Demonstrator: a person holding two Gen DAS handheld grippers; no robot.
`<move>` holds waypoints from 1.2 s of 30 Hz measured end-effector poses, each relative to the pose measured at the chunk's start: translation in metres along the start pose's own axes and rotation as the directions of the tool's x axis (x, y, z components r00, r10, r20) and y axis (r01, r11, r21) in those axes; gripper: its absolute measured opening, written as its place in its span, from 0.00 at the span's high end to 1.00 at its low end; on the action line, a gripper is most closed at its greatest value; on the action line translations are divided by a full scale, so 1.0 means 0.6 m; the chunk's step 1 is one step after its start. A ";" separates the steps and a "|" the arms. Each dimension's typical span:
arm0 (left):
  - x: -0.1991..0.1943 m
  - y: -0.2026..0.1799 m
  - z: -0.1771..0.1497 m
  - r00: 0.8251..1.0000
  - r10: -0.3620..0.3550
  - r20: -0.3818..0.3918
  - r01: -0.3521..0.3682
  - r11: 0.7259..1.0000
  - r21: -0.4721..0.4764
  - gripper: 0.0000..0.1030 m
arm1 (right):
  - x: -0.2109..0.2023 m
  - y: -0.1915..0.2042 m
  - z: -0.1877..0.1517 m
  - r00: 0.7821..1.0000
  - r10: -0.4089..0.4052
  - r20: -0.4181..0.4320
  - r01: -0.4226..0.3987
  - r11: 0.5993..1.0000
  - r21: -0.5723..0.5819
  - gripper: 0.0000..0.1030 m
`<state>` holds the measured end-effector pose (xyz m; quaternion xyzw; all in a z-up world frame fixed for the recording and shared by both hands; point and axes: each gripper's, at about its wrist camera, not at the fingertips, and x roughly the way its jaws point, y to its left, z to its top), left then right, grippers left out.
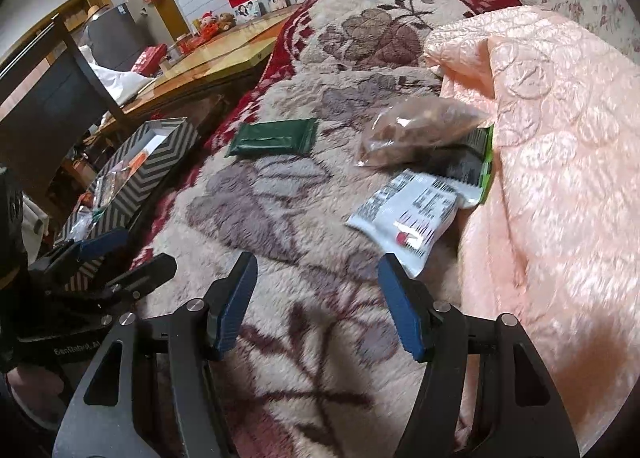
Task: Organize snacks
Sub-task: 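Move both tools back toward the remaining snacks on the blanket, then grasp the dark green pack with left tool while right tool grasps white wrapped snack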
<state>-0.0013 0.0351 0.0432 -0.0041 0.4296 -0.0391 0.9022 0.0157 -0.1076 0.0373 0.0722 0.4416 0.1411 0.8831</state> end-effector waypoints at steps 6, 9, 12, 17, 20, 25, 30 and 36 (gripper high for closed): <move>0.027 -0.004 0.038 1.000 -0.009 -0.016 0.010 1.000 0.013 0.08 | 0.004 -0.006 0.013 1.000 0.011 -0.011 -0.012 1.000 -0.007 0.37; 0.040 -0.001 0.059 1.000 -0.012 -0.024 0.013 1.000 0.019 0.08 | 0.003 -0.003 0.016 1.000 0.012 -0.012 -0.013 1.000 -0.025 0.37; 0.051 0.002 0.085 0.999 -0.017 -0.031 0.018 1.000 0.025 0.08 | 0.000 -0.003 0.016 1.000 0.029 -0.012 -0.029 0.999 -0.022 0.37; 0.076 0.005 0.149 0.999 0.033 -0.016 -0.032 0.998 0.047 0.08 | -0.001 -0.008 0.015 0.999 0.040 -0.016 -0.040 0.999 -0.010 0.37; 0.105 0.008 0.195 0.993 0.118 -0.019 -0.116 0.990 0.077 0.08 | 0.000 -0.012 0.013 0.998 0.052 -0.024 -0.051 0.999 0.005 0.37; 0.169 0.018 0.251 0.970 0.233 -0.073 -0.223 0.967 0.127 0.08 | 0.000 -0.015 0.011 0.997 0.067 -0.032 -0.067 0.998 0.022 0.37; 0.222 0.005 0.256 0.948 0.289 -0.134 -0.255 0.941 0.222 0.08 | -0.005 -0.017 0.014 0.997 0.078 -0.022 -0.078 0.997 0.028 0.37; 0.225 -0.031 0.219 0.947 0.249 -0.203 -0.172 0.927 0.332 0.08 | -0.008 -0.024 0.015 0.997 0.077 -0.014 -0.076 0.996 0.048 0.37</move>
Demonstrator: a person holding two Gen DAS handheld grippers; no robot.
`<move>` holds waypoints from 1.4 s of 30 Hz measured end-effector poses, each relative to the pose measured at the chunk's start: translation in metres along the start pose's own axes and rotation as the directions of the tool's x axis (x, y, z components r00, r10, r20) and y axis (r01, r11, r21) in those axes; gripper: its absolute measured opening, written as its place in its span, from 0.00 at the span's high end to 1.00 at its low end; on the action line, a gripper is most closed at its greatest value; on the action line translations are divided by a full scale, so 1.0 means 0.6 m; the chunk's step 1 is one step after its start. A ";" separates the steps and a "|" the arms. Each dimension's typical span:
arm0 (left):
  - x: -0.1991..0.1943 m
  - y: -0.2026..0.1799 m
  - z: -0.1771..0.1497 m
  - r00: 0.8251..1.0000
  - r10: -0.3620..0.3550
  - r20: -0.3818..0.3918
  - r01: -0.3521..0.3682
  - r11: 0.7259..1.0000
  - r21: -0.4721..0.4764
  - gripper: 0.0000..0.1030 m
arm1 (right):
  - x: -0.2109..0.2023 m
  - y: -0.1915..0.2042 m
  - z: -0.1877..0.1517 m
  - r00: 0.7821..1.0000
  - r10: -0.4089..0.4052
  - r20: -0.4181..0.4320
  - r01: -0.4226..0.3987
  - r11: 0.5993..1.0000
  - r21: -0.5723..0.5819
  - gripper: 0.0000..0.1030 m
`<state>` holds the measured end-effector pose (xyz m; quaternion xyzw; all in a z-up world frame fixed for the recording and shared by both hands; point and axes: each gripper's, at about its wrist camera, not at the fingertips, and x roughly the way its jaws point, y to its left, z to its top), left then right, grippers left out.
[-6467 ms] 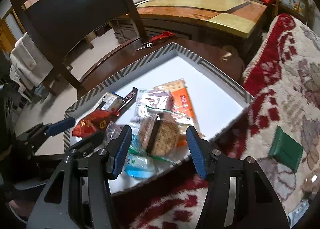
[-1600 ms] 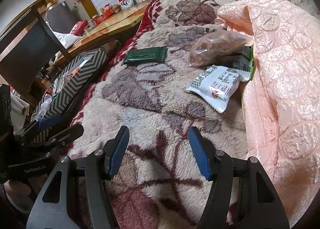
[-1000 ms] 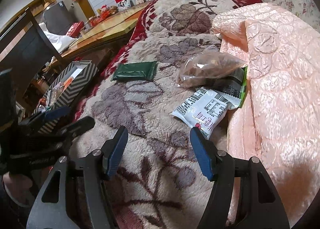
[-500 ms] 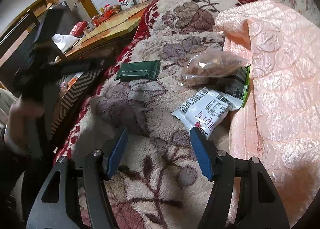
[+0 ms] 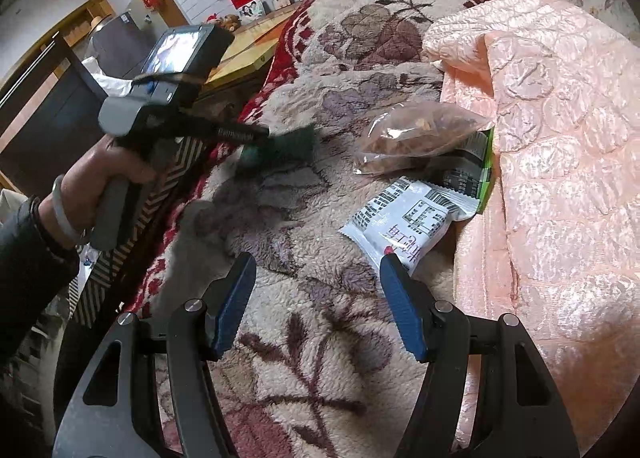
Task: Organize snacks
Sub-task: 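Grasp the dark green pack with left tool while right tool grasps white wrapped snack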
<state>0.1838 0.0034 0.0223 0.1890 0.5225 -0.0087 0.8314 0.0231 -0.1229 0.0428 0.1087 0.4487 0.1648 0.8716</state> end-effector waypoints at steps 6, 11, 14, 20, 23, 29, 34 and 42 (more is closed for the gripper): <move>-0.045 -0.023 -0.044 0.982 -0.189 -0.023 0.189 0.982 0.023 0.08 | -0.010 -0.004 0.008 1.000 -0.012 0.019 0.012 1.000 0.004 0.37; -0.073 -0.024 -0.040 0.953 -0.303 0.007 0.302 0.951 -0.067 0.08 | -0.016 -0.013 0.013 0.998 -0.057 0.014 0.056 0.998 0.011 0.37; -0.071 -0.034 -0.033 0.939 -0.344 0.013 0.343 0.932 -0.112 0.08 | -0.016 -0.022 0.017 0.996 -0.087 0.005 0.087 0.996 0.029 0.35; -0.043 -0.066 -0.026 0.929 -0.370 -0.017 0.364 0.920 -0.144 0.08 | 0.002 -0.044 0.027 0.992 -0.120 -0.037 0.123 0.988 0.090 0.35; -0.035 -0.076 -0.022 0.934 -0.357 -0.020 0.351 0.926 -0.136 0.08 | 0.006 -0.051 0.029 0.993 -0.116 -0.037 0.120 0.986 0.118 0.35; -0.022 -0.087 -0.007 0.955 -0.296 -0.027 0.289 0.945 -0.153 0.08 | 0.016 -0.052 0.040 0.992 -0.116 -0.046 0.121 0.985 0.122 0.35; -0.013 -0.085 -0.016 0.966 -0.257 -0.034 0.248 0.955 -0.164 0.08 | 0.032 -0.053 0.047 0.988 -0.140 -0.070 0.148 0.979 0.138 0.35; -0.014 -0.074 -0.021 0.966 -0.258 -0.023 0.250 0.953 -0.173 0.08 | 0.073 -0.049 0.064 0.965 -0.235 -0.113 0.252 0.951 0.179 0.35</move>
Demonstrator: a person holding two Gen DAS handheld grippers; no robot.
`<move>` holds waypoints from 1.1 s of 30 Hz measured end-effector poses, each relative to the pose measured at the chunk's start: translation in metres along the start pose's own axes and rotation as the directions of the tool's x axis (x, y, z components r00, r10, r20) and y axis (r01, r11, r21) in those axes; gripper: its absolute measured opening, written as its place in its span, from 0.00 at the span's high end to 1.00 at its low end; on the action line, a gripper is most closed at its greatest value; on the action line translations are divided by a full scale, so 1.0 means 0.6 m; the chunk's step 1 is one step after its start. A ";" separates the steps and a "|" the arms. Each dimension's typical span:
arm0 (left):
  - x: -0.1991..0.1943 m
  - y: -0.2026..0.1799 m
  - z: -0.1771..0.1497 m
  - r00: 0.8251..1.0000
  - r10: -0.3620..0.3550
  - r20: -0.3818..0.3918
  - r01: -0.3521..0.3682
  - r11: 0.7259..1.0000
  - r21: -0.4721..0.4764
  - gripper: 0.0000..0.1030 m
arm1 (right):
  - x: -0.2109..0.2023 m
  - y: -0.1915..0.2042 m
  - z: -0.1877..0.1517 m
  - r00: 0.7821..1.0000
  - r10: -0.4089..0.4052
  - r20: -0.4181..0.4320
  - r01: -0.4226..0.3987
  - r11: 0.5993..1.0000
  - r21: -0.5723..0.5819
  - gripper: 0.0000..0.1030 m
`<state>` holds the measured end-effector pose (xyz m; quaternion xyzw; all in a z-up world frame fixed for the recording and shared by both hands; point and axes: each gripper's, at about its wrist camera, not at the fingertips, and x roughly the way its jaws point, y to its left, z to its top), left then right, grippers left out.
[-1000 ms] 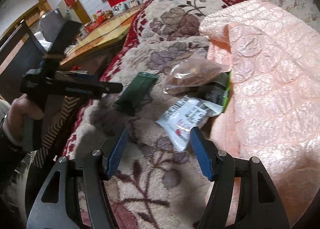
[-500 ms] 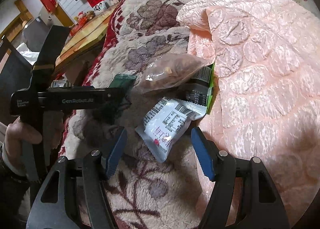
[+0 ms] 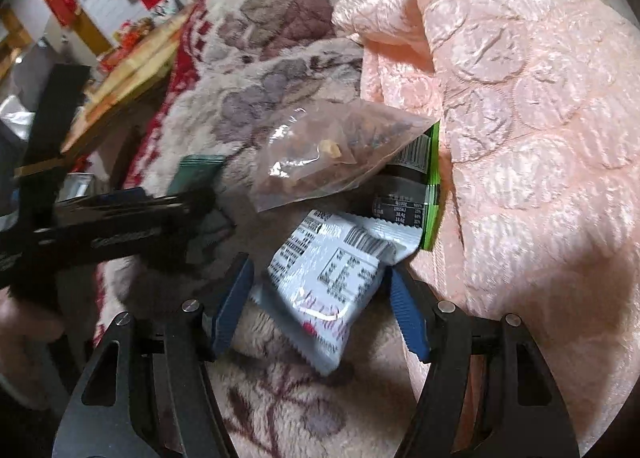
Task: Organize snacks
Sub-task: 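Grasp the dark green pack with left tool while right tool grasps white wrapped snack, then carry green pack and white snack over the white tray with both tools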
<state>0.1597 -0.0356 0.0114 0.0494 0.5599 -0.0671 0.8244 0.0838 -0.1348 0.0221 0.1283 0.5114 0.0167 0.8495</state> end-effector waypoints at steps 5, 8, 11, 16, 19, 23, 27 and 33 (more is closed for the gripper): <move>0.000 0.006 -0.003 1.000 -0.017 0.003 0.017 1.000 -0.005 0.08 | 0.010 0.014 0.005 0.999 -0.052 0.000 0.052 0.994 -0.093 0.35; -0.001 0.005 -0.005 1.000 -0.022 0.009 0.022 1.000 0.001 0.10 | 0.004 0.004 -0.002 1.000 -0.012 0.003 0.012 0.992 -0.128 0.41; -0.007 0.000 -0.009 0.999 -0.023 0.030 0.022 0.999 0.029 0.29 | 0.005 -0.007 -0.009 0.999 0.051 -0.018 -0.053 0.991 -0.122 0.66; -0.024 -0.007 -0.014 0.998 -0.043 0.038 0.042 0.998 0.041 0.54 | -0.012 -0.015 -0.019 0.993 0.120 -0.014 -0.121 0.986 -0.118 0.80; -0.029 0.001 -0.022 0.997 -0.061 0.046 0.061 0.998 0.020 0.55 | -0.028 -0.007 -0.024 0.987 0.161 -0.011 -0.161 0.977 -0.141 0.81; -0.044 0.020 -0.036 0.995 -0.089 0.054 0.091 0.996 -0.027 0.55 | -0.046 0.002 -0.034 0.973 0.230 -0.014 -0.230 0.962 -0.150 0.82; -0.068 0.042 -0.047 0.992 -0.102 0.076 0.106 0.993 -0.055 0.55 | -0.056 0.016 -0.042 0.967 0.253 -0.013 -0.252 0.952 -0.173 0.82; -0.094 0.078 -0.070 0.990 -0.102 0.099 0.112 0.989 -0.102 0.55 | -0.060 0.038 -0.055 0.963 0.267 -0.033 -0.268 0.942 -0.201 0.82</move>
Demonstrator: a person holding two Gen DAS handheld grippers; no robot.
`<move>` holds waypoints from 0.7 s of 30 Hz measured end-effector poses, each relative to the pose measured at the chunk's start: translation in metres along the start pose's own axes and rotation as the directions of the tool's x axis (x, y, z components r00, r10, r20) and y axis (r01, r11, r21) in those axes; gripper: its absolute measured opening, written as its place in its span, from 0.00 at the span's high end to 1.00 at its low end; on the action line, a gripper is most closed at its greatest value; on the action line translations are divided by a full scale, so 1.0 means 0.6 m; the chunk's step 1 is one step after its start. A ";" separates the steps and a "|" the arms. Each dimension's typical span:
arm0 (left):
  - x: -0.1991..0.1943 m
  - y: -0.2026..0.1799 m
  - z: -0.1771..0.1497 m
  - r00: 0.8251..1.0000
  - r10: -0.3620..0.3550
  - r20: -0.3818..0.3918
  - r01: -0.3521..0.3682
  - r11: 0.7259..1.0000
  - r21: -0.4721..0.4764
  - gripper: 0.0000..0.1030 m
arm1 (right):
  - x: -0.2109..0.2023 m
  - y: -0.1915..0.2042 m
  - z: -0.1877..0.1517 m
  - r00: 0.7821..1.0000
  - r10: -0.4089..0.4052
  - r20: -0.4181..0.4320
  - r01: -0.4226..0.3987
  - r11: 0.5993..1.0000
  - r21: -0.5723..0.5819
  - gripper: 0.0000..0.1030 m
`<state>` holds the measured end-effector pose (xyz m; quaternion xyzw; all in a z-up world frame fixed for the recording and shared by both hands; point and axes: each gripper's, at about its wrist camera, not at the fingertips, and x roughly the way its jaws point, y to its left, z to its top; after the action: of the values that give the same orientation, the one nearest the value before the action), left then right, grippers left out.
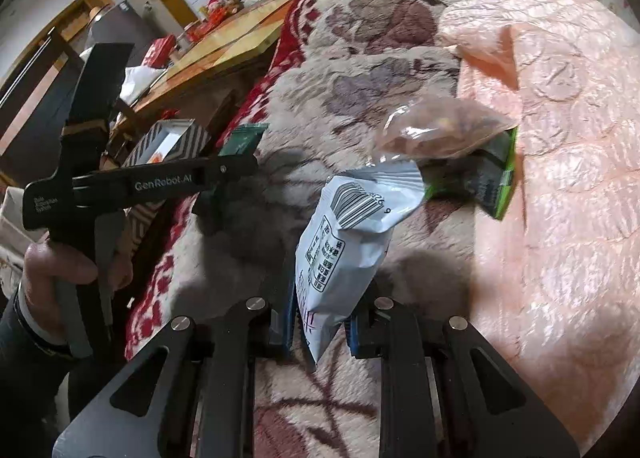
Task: Organize snacks
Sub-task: 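Carry green pack and white snack over the white tray with both tools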
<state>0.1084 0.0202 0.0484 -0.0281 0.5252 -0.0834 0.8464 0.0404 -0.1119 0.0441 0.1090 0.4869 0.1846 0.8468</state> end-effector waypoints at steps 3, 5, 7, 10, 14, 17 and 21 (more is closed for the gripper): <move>-0.020 0.008 -0.013 1.000 0.006 0.015 -0.006 1.000 -0.019 0.55 | 0.000 0.014 -0.004 1.000 0.008 -0.010 -0.009 1.000 -0.020 0.82; -0.034 0.012 -0.022 0.999 0.024 0.028 -0.023 0.999 -0.022 0.55 | 0.001 0.024 -0.005 1.000 0.012 -0.015 -0.012 0.999 -0.034 0.82; -0.050 0.015 -0.034 0.999 0.033 0.042 -0.032 0.999 -0.025 0.55 | 0.000 0.034 -0.006 1.000 0.014 -0.017 -0.015 0.999 -0.047 0.82; -0.070 0.025 -0.049 0.998 0.040 0.054 -0.038 0.998 -0.043 0.55 | -0.005 0.052 -0.008 1.000 0.020 -0.014 -0.021 0.998 -0.066 0.82; -0.095 0.045 -0.069 0.995 0.067 0.071 -0.062 0.996 -0.069 0.55 | -0.006 0.080 -0.006 0.999 0.025 -0.020 -0.027 0.994 -0.104 0.82; -0.115 0.058 -0.084 0.992 0.093 0.085 -0.086 0.993 -0.082 0.55 | -0.005 0.102 -0.008 0.999 0.035 -0.029 -0.038 0.991 -0.128 0.82; -0.139 0.080 -0.102 0.988 0.116 0.097 -0.105 0.988 -0.110 0.55 | 0.002 0.131 -0.013 0.998 0.047 -0.048 -0.054 0.986 -0.158 0.82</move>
<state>0.0228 0.0844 0.0884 -0.0473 0.4851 -0.0070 0.8732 0.0182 -0.0401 0.0679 0.0495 0.4864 0.2467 0.8367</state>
